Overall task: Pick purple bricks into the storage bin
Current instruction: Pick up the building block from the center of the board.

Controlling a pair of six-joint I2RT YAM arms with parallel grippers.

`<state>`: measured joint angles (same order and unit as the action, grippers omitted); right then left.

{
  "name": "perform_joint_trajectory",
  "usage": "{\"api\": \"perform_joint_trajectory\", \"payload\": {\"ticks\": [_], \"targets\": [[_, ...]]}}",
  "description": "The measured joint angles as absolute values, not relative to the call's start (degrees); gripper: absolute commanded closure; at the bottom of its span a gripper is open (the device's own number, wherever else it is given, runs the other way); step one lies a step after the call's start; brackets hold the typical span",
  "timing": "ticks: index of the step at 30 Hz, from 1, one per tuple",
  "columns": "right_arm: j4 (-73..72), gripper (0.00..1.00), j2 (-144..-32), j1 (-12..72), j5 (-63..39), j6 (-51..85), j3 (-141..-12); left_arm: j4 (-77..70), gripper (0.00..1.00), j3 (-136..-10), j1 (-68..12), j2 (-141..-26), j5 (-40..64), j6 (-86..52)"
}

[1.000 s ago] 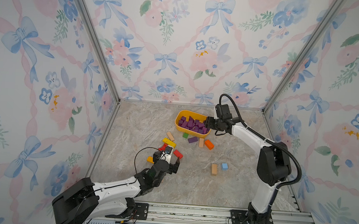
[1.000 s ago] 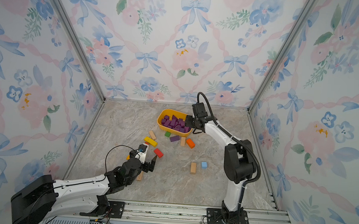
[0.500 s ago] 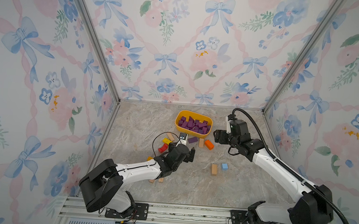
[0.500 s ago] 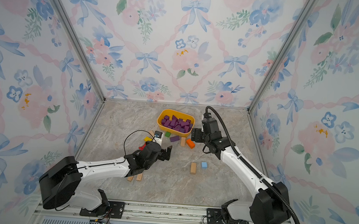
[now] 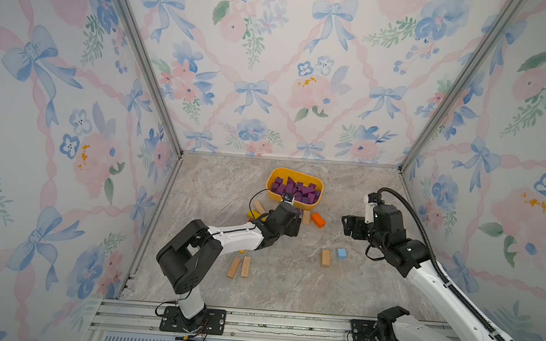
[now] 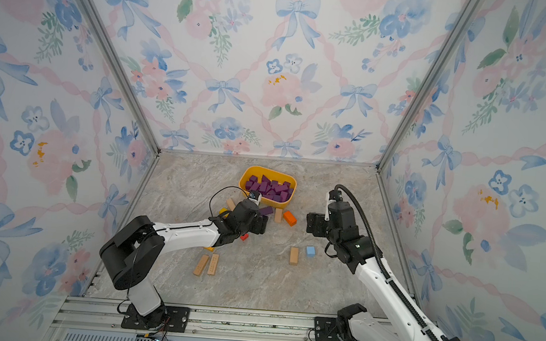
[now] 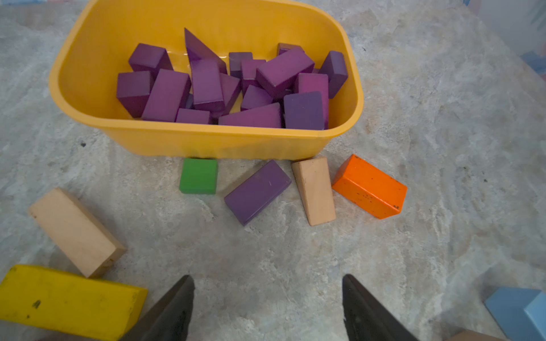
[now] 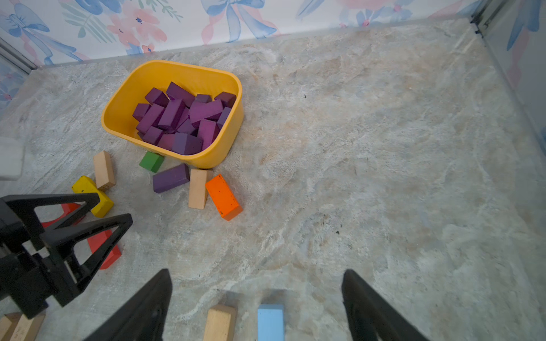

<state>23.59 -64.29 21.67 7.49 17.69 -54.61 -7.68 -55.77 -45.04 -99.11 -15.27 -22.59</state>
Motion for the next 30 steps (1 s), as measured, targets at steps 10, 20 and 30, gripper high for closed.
{"api": "perform_joint_trajectory", "payload": {"ticks": [10, 20, 30], "targets": [[26.74, 0.11, -59.48, 18.68, 5.96, 17.52, -51.44, -7.55, 0.31, -58.72, -42.59, -103.48, -11.6, -6.94], [28.18, 0.11, -57.95, 17.61, 5.19, 17.5, -51.22, -8.47, 0.32, -59.07, -37.32, -105.16, -1.41, -0.56], [29.41, 0.1, -57.43, 16.51, 4.93, 17.08, -50.5, -8.67, 0.33, -61.6, -34.83, -108.53, 7.35, 2.13]]}}
